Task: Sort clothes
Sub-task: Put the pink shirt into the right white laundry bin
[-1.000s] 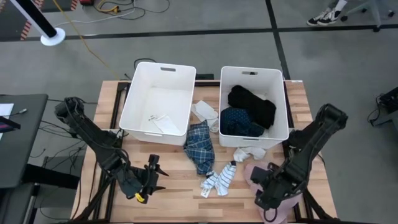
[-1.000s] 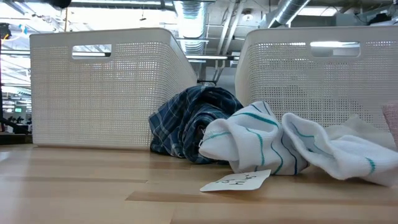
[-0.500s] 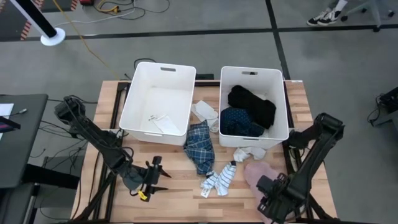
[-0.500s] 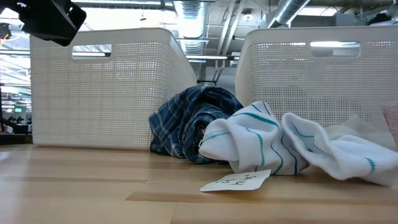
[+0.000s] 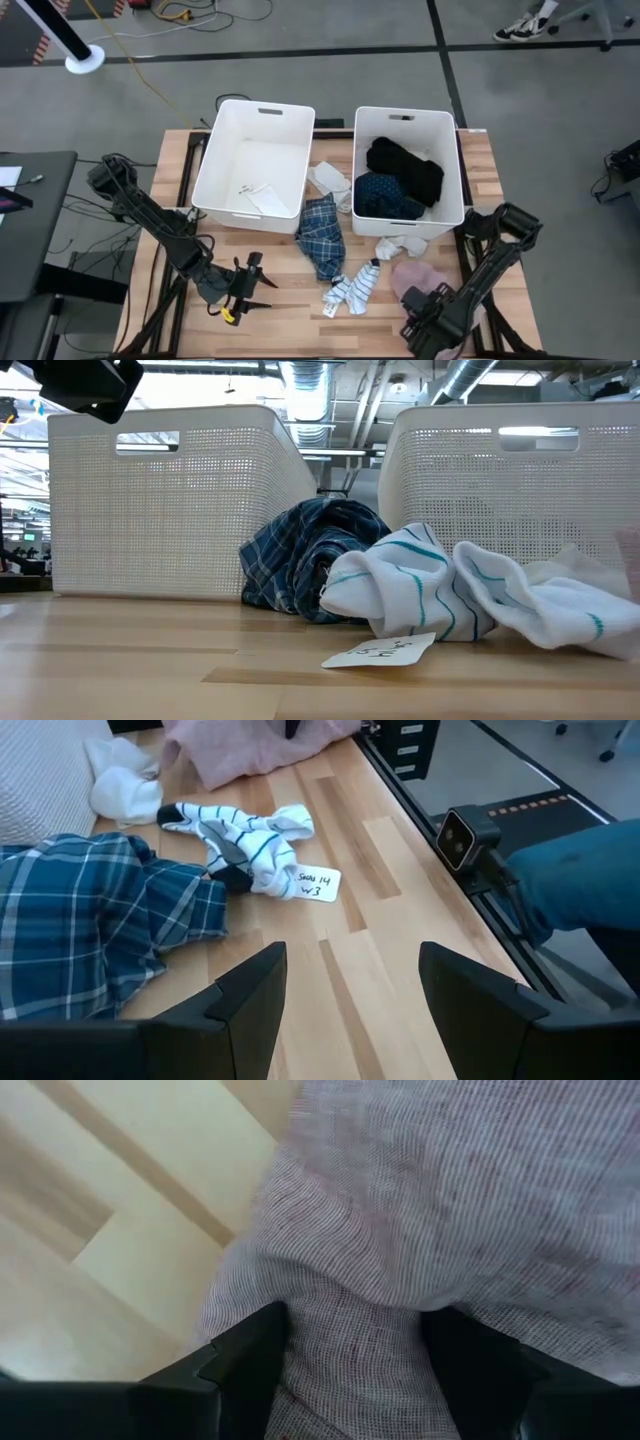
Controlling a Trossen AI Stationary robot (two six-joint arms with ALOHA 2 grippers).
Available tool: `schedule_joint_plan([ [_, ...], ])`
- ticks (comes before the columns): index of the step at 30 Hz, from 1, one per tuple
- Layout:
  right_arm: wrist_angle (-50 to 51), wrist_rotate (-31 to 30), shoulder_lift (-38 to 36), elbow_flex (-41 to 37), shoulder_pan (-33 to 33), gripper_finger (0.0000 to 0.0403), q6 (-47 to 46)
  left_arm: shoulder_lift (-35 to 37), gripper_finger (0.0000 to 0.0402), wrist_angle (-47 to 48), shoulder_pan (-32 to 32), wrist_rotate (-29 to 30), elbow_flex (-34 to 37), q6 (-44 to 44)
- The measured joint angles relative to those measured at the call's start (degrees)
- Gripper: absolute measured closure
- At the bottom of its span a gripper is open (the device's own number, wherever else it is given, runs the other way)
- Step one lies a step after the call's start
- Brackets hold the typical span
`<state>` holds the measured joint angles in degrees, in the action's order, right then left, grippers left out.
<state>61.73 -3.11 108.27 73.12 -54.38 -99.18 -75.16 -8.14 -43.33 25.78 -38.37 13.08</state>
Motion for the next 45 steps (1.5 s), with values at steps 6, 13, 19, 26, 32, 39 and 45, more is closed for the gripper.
schedule_joint_plan([
  [6,-0.92,0.43,2.86,0.07,0.78,0.0204,2.10,0.00,0.0178,-0.65,0.00,0.02,0.00,0.00],
  [13,-4.20,0.97,2.63,-0.17,2.63,0.0383,7.57,0.00,0.0178,-2.73,0.00,0.23,0.00,-1.19],
  [19,-7.85,-9.19,1.18,1.87,3.31,0.0396,11.00,-1.28,0.0178,-10.50,0.02,0.24,0.00,-5.45],
  [26,-9.63,-28.49,-0.13,7.76,3.64,0.0401,19.36,-11.79,0.0178,-29.09,1.63,-3.72,0.00,-8.01],
  [32,-13.58,-33.55,-0.14,9.14,4.46,0.0402,26.30,-23.79,0.0178,-45.79,5.02,-4.74,0.00,-3.51],
  [39,-14.86,-35.85,-0.22,9.16,5.32,0.0402,27.88,-33.25,0.0178,-52.51,6.19,-2.00,-4.97,-13.42],
  [45,-20.21,-35.85,-0.22,9.20,6.05,0.0403,31.19,-39.80,0.0176,-46.76,6.05,5.59,-15.35,-32.57],
])
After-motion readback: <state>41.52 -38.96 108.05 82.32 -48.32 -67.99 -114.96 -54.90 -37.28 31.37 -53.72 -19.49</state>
